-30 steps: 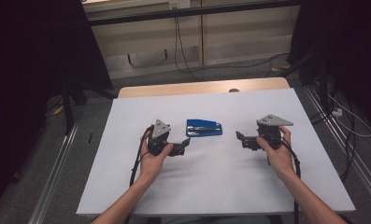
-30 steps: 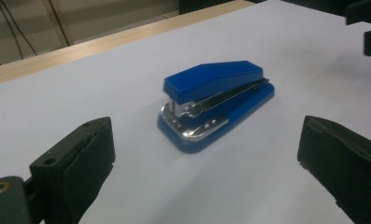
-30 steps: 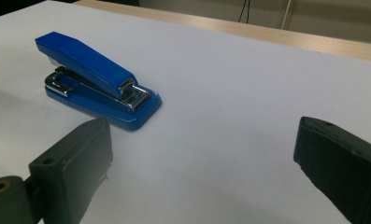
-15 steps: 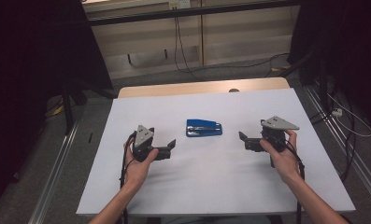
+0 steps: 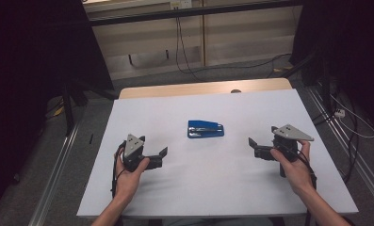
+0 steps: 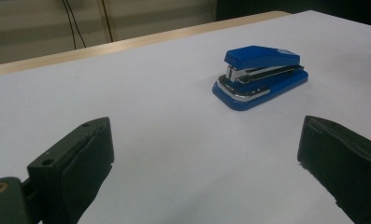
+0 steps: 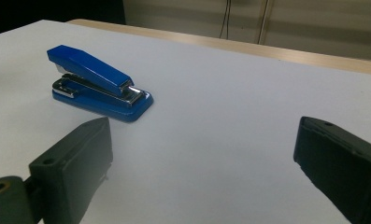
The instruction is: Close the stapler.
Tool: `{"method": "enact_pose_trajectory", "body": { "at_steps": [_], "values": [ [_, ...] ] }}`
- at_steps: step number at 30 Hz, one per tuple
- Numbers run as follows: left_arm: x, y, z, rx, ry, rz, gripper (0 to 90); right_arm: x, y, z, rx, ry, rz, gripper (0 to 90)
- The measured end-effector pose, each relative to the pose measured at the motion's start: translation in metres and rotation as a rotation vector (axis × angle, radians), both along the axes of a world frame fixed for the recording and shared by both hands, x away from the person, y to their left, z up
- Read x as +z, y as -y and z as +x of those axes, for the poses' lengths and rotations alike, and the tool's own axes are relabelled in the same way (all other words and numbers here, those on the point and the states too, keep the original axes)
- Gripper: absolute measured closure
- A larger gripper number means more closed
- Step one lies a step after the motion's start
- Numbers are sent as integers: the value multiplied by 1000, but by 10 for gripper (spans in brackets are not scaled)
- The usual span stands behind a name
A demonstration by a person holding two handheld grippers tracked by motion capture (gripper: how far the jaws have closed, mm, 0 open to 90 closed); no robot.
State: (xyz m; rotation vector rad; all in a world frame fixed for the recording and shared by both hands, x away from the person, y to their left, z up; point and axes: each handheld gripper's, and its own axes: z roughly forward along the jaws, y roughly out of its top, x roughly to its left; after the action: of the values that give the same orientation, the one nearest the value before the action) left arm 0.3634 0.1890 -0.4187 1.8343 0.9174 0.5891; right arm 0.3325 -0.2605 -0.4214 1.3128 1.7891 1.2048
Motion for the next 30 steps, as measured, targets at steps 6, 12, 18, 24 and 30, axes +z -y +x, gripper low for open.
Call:
{"method": "enact_pose_trajectory", "body": {
  "at_steps": [6,12,18,24,30],
  "values": [
    [2,-7,-12,0,18,-11,38,0,6,-12,-26,10,5,44],
    [0,-13,-20,-7,2,-21,38,-3,13,-26,-36,9,38,44],
    [3,-19,-25,-7,11,-28,38,-4,16,-37,-52,9,27,45],
    [3,-22,-31,-11,8,1,38,-7,20,-48,-67,14,16,45],
    [1,-27,-37,11,15,-16,38,-7,26,-55,-88,51,27,48]
  ]
}}
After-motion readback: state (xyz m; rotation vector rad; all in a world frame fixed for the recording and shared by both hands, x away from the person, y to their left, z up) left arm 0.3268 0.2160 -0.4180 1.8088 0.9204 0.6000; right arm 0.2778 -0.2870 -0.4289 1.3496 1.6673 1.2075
